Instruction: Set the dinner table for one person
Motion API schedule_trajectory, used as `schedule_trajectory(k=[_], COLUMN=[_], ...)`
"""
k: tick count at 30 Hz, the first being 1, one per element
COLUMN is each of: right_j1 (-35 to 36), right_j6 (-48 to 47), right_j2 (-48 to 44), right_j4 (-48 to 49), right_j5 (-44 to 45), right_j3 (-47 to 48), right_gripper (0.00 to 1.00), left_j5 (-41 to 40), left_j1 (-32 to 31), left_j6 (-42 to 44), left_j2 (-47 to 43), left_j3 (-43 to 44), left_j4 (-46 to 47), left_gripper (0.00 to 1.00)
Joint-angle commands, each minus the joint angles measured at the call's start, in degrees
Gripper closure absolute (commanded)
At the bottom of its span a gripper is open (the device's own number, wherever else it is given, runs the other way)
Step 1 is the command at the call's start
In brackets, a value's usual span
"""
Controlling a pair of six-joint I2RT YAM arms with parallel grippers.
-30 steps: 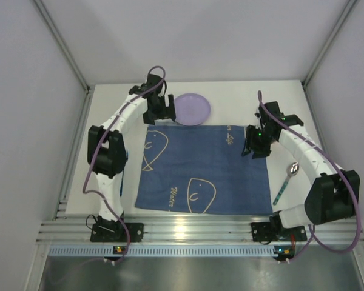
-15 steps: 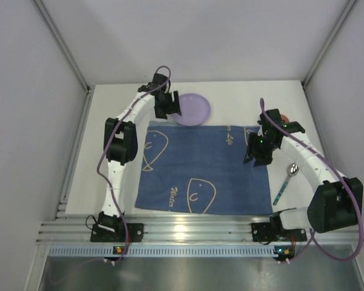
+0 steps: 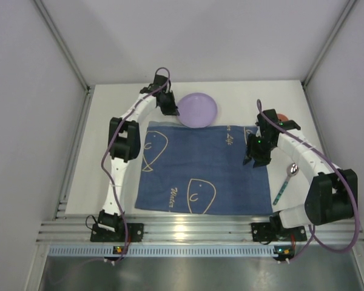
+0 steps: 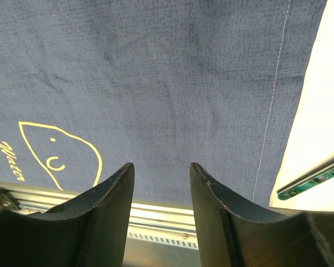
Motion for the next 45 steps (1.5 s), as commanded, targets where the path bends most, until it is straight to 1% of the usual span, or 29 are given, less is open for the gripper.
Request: schedule_trajectory(k=[1, 7, 8, 10, 11, 12, 13, 14, 15, 16, 17, 18, 19, 20, 21, 22, 25, 28, 29, 35, 39, 43, 45], right_j1=[-0.5, -0.5, -0.5, -0.5, -0.5, -0.5, -0.5, -0.5, -0.5, -0.5, -0.4, -0.5, -0.4, -0.5, -0.6, -0.5, -0.4, -0.5, -0.5, -0.5, -0.5, -0.5, -0.5], right_j6=[-1.3, -2.6, -2.6, -2.7, -2.8, -2.8, -2.9, -3.1, -3.2, -3.4, -3.6, -3.9, -3.9, -4.1, -4.3, -4.5, -4.7, -4.6, -4.6, -4.7, -4.4, -3.8, -3.2], right_j2=[0.7, 1.8, 2.0, 2.2, 2.3, 2.6, 2.6, 3.0, 3.2, 3.7, 3.8, 4.2, 4.5, 4.7, 4.9, 5.1, 4.9, 3.6, 3.3, 0.2, -1.8, -3.5, -3.6], right_j4=[0.7, 0.1, 0.1, 0.1, 0.1, 0.1, 0.2, 0.2, 0.3, 0.6, 0.8, 0.9, 1.3, 1.6, 1.7, 2.0, 2.3, 2.4, 2.4, 2.8, 2.8, 2.2, 1.8], right_j5=[-0.2, 0.1, -0.2, -0.2, -0.2, -0.2, -0.3, -0.5, -0.6, -0.9, -1.0, -1.1, -1.5, -1.6, -1.8, -2.0, -2.6, -3.3, -3.4, -3.6, -3.5, -2.6, -2.3], right_j3=[1.7, 2.5, 2.9, 3.1, 3.6, 3.8, 4.1, 4.4, 4.7, 5.0, 5.1, 5.4, 5.3, 5.3, 5.3, 5.1, 4.7, 3.9, 3.7, 0.5, -1.4, 0.6, 3.3], right_gripper=[0.55, 0.55, 0.55, 0.54, 0.54, 0.53, 0.53, 0.53, 0.53, 0.53, 0.52, 0.52, 0.52, 0.52, 0.52, 0.52, 0.52, 0.52, 0.52, 0.52, 0.52, 0.52, 0.52], left_j5=[3.5, 9.9, 10.5, 12.3, 13.0, 13.5, 14.1, 14.3, 14.6, 15.4, 16.0, 16.3, 15.8, 15.9, 15.7, 13.8, 10.2, 7.8, 5.9, 2.1, -4.5, -11.5, -12.7], left_j1=[1.0, 1.7, 1.7, 1.7, 1.6, 1.4, 1.1, 0.5, 0.0, -0.5, -1.9, -3.0, -5.3, -6.7, -8.1, -11.1, -15.6, -18.5, -19.0, -21.3, -22.0, -22.1, -22.2], left_j6=[-2.2, -5.8, -5.8, -5.4, -5.0, -4.4, -2.8, -1.9, -0.9, 1.0, 2.0, 3.9, 4.7, 5.3, 6.1, 6.2, 4.8, 2.2, 1.8, 1.2, 0.3, 0.1, 0.0], left_j2=[-0.4, -5.2, -7.0, -9.5, -12.8, -14.8, -18.9, -20.9, -22.9, -26.5, -28.1, -30.8, -32.1, -33.0, -33.8, -34.6, -34.6, -34.9, -35.0, -35.9, -38.2, -41.8, -44.6], left_j3=[1.5, 1.5, 1.4, -0.6, -2.4, -6.8, -9.6, -12.6, -18.7, -21.9, -27.7, -30.6, -33.3, -38.3, -40.4, -44.0, -49.1, -53.8, -54.2, -54.6, -54.9, -54.8, -55.1], left_j4=[5.2, 12.2, 12.1, 12.2, 12.6, 12.6, 12.6, 12.6, 12.4, 12.3, 11.8, 11.5, 11.3, 11.2, 11.1, 10.9, 10.1, 12.1, 12.3, 10.4, 8.7, 5.0, 4.6], left_gripper=[1.00, 1.00, 1.00, 1.00, 1.00, 1.00, 1.00, 1.00, 1.00, 1.00, 1.00, 1.00, 1.00, 1.00, 1.00, 1.00, 1.00, 1.00, 1.00, 1.00, 1.00, 1.00, 1.00])
